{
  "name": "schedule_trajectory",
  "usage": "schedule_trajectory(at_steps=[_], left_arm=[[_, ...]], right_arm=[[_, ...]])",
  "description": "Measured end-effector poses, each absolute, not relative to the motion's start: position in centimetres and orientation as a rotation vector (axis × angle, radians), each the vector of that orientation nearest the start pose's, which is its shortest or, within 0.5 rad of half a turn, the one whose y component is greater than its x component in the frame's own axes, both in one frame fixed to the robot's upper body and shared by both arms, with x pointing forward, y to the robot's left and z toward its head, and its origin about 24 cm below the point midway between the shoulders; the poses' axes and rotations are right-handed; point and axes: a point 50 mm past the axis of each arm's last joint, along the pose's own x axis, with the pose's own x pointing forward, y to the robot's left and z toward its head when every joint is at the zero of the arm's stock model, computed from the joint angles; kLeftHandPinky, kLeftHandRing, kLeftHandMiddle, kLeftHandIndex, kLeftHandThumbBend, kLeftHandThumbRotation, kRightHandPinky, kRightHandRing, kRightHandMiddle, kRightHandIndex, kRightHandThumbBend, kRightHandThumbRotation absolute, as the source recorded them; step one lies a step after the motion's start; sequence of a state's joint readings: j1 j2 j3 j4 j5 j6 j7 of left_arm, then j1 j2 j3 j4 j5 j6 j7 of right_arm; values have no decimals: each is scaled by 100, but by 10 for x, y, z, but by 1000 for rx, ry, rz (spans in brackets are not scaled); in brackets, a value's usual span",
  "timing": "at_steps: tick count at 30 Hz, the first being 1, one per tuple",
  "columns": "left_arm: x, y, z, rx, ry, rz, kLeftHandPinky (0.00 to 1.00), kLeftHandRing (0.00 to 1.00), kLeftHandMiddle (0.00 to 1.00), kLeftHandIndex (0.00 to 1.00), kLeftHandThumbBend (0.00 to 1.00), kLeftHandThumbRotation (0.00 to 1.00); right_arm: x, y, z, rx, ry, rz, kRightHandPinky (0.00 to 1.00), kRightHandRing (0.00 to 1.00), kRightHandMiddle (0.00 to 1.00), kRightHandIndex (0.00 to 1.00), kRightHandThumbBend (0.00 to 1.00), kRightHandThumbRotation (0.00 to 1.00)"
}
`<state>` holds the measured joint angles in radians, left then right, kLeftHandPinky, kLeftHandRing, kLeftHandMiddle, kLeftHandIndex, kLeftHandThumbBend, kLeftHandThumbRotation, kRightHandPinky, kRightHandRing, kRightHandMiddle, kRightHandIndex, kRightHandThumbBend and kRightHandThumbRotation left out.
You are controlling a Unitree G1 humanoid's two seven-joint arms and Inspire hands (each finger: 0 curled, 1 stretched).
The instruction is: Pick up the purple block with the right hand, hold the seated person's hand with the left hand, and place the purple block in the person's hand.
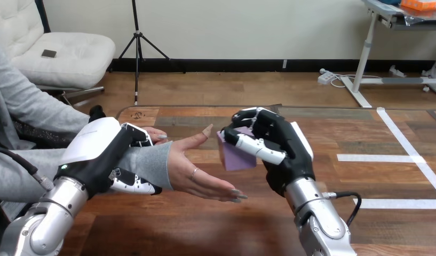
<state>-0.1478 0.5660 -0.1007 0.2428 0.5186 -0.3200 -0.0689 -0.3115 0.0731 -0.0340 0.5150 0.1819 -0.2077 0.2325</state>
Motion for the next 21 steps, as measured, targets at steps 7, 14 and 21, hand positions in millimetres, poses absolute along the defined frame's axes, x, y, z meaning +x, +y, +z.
schedule_trajectory(at_steps=[7, 14, 21], left_arm=[[275, 221, 62, 1079, -142, -296, 21, 26, 32, 34, 71, 0], [276, 221, 61, 1075, -138, -297, 21, 26, 32, 34, 70, 0], [277, 221, 60, 1068, -135, -296, 21, 26, 32, 34, 70, 0]], right_arm=[[301, -100, 29, 233, -19, 296, 32, 36, 41, 44, 87, 0], [297, -96, 30, 223, -19, 321, 32, 36, 41, 44, 87, 0], [292, -91, 29, 218, -14, 349, 33, 37, 42, 44, 87, 0]])
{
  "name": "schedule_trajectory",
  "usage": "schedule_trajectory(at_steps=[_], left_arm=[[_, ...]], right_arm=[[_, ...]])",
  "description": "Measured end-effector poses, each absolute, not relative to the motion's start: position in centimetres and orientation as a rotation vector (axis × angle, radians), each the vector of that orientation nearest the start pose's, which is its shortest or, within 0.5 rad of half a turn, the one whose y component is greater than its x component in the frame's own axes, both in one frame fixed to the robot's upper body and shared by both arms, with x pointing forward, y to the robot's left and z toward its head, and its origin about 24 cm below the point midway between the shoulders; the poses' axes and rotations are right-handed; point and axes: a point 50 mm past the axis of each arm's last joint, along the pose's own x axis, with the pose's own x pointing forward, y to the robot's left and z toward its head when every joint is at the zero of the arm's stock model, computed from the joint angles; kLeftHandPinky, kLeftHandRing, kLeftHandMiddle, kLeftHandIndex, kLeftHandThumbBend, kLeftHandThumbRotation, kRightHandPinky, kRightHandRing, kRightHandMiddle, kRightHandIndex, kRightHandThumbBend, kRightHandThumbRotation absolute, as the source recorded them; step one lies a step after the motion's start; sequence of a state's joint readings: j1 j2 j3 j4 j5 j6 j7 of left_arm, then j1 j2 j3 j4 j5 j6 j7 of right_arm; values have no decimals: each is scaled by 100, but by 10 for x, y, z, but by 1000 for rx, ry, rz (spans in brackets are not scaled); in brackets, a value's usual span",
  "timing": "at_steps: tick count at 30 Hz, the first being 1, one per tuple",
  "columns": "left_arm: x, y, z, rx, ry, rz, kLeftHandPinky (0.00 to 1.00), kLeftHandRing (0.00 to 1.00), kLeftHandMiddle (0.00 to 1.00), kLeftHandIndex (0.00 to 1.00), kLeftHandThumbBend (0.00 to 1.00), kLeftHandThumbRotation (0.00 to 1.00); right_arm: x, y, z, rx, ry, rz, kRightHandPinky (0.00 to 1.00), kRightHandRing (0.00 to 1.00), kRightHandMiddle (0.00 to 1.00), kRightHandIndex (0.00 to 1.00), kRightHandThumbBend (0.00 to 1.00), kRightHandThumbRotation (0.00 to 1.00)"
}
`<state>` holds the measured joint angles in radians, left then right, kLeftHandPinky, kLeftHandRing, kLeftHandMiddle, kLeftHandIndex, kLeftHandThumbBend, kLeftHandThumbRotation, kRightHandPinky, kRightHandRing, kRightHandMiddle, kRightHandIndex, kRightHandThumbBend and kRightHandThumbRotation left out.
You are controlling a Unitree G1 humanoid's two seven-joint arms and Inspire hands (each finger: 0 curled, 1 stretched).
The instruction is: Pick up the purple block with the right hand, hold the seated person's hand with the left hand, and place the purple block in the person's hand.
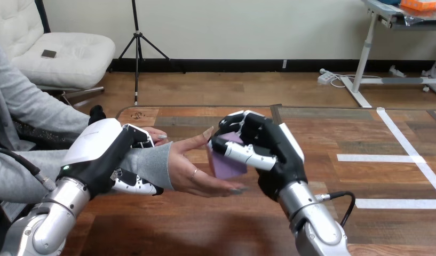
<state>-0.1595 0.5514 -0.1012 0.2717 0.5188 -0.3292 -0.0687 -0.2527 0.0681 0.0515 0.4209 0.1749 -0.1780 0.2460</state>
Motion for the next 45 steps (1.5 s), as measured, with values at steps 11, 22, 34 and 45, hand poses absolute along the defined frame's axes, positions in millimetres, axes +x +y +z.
schedule_trajectory(at_steps=[11, 22, 34, 45], left_arm=[[278, 221, 58, 1063, -129, -297, 21, 26, 32, 34, 70, 0], [278, 221, 58, 1063, -127, -297, 21, 26, 32, 34, 69, 0], [278, 221, 57, 1062, -125, -298, 20, 25, 31, 34, 69, 0], [277, 221, 57, 1062, -126, -300, 20, 25, 31, 34, 69, 0]], right_arm=[[284, -85, 26, 198, -7, 387, 33, 37, 41, 44, 87, 0], [280, -83, 23, 189, 4, 408, 33, 37, 41, 44, 86, 0], [278, -82, 21, 189, 11, 411, 33, 36, 41, 44, 85, 0], [278, -82, 21, 189, 11, 414, 33, 36, 41, 45, 85, 0]])
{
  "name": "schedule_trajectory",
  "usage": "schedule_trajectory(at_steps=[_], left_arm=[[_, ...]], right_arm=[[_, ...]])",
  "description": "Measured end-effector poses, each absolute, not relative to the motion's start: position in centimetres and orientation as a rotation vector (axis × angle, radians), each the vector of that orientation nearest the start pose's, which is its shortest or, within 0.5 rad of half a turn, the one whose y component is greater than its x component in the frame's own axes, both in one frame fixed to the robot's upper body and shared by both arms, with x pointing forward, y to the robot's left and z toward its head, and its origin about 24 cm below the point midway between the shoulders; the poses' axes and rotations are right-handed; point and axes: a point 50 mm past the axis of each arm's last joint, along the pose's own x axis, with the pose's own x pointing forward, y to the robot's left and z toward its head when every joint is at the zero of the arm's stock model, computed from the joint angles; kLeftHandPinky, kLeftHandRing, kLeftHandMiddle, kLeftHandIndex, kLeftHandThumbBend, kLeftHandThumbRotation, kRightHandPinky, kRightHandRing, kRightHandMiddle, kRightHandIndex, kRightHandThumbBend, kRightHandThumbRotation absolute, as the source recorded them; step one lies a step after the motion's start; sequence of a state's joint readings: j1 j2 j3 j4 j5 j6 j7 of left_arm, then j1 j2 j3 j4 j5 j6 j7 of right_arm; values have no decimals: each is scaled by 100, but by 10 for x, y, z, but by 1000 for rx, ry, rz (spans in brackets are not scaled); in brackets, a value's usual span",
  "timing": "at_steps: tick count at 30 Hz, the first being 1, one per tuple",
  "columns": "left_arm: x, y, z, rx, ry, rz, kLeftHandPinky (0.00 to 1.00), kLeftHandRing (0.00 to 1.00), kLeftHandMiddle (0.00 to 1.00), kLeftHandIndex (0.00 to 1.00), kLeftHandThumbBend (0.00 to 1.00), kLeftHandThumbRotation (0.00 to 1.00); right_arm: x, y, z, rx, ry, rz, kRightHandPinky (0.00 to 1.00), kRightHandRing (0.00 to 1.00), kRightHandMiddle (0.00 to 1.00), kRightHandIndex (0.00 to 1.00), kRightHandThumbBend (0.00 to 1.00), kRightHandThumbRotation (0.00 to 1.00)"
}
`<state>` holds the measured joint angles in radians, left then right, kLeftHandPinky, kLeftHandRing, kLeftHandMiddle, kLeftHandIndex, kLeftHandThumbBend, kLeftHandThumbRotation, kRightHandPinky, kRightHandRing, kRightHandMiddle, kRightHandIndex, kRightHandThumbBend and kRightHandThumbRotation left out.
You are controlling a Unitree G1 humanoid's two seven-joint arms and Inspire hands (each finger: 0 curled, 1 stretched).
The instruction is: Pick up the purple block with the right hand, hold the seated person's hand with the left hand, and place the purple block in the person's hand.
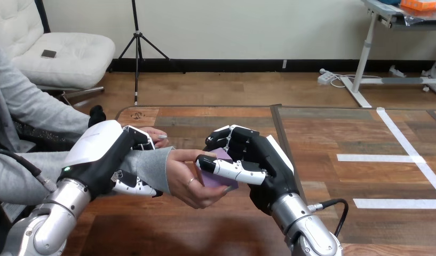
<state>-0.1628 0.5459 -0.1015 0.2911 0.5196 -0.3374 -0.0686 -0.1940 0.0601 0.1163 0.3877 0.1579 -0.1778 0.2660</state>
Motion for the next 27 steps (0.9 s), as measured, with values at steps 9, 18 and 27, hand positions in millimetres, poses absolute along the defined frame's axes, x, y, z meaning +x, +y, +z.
schedule_trajectory(at_steps=[9, 18, 27], left_arm=[[277, 221, 57, 1061, -126, -300, 21, 25, 31, 34, 68, 0], [277, 221, 57, 1061, -126, -300, 23, 29, 35, 37, 71, 0], [277, 221, 57, 1061, -127, -299, 37, 45, 49, 49, 74, 7]], right_arm=[[278, -82, 22, 189, 14, 415, 35, 39, 43, 46, 84, 0], [279, -82, 24, 192, 24, 417, 39, 43, 48, 50, 83, 0], [279, -82, 24, 257, 76, 430, 45, 51, 56, 58, 83, 15]])
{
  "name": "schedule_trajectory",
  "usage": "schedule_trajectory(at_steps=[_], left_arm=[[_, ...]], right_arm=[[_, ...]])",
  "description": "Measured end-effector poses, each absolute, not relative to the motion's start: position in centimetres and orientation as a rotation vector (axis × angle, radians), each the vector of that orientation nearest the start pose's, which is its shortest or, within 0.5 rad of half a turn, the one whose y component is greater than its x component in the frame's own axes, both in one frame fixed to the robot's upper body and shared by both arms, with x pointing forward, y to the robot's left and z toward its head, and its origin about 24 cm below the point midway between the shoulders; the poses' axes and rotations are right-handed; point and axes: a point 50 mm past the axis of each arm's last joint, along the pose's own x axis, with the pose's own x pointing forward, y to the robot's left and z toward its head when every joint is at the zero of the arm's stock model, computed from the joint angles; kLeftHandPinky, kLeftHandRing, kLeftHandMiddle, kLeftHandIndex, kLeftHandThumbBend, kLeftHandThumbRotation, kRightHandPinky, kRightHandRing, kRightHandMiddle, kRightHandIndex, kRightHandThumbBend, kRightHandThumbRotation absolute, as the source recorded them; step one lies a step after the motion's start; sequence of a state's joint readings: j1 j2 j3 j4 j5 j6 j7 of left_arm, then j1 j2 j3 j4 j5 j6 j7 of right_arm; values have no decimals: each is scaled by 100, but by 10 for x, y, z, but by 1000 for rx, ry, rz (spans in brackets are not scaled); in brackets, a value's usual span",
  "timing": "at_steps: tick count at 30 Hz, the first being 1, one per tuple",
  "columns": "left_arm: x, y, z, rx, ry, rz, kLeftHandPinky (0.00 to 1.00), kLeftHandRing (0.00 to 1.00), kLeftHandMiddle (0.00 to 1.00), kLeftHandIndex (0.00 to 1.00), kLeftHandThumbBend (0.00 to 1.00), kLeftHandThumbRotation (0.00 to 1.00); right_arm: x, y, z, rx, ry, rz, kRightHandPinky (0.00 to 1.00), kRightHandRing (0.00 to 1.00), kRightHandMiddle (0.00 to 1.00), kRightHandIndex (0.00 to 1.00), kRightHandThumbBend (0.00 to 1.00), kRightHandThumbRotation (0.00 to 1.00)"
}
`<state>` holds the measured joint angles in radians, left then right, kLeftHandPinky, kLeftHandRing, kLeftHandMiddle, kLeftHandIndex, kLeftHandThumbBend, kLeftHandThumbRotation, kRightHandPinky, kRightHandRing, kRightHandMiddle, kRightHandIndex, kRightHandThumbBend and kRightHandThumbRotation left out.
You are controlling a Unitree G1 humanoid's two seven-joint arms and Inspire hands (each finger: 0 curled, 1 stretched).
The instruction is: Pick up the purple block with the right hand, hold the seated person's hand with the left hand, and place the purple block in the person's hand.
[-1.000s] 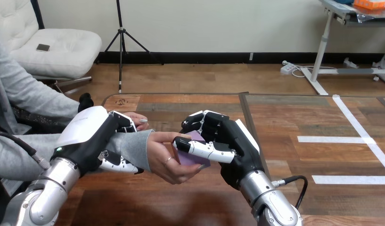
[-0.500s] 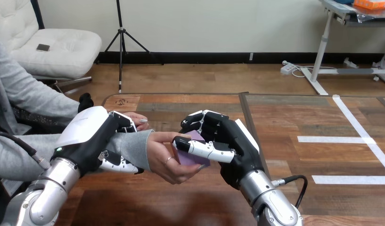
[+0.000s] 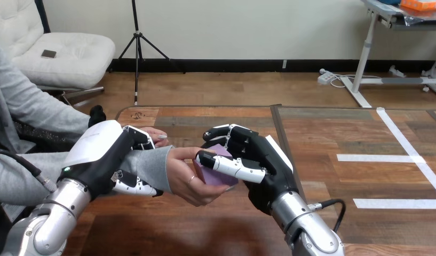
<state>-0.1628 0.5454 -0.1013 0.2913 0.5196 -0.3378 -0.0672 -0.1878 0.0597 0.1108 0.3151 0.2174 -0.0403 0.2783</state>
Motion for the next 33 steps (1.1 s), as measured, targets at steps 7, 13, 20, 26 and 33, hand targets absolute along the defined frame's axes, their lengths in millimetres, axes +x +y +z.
schedule_trajectory(at_steps=[7, 13, 20, 26, 33], left_arm=[[278, 219, 58, 1057, -143, -286, 44, 53, 56, 56, 75, 18], [278, 217, 61, 1057, -171, -290, 47, 56, 60, 61, 81, 28], [279, 214, 66, 1068, -198, -290, 49, 58, 63, 65, 95, 42], [279, 212, 71, 1084, -219, -299, 58, 65, 68, 71, 99, 53], [279, 209, 77, 1098, -209, -355, 75, 76, 76, 79, 100, 61]], right_arm=[[278, -81, 26, 323, 105, 442, 48, 56, 62, 63, 82, 26], [279, -81, 28, 345, 101, 453, 51, 61, 66, 68, 80, 38], [279, -82, 30, 344, 87, 469, 54, 66, 71, 71, 79, 57], [278, -83, 31, 350, 76, 489, 61, 72, 76, 76, 82, 73], [278, -88, 31, 373, 76, 523, 72, 80, 82, 82, 93, 91]])
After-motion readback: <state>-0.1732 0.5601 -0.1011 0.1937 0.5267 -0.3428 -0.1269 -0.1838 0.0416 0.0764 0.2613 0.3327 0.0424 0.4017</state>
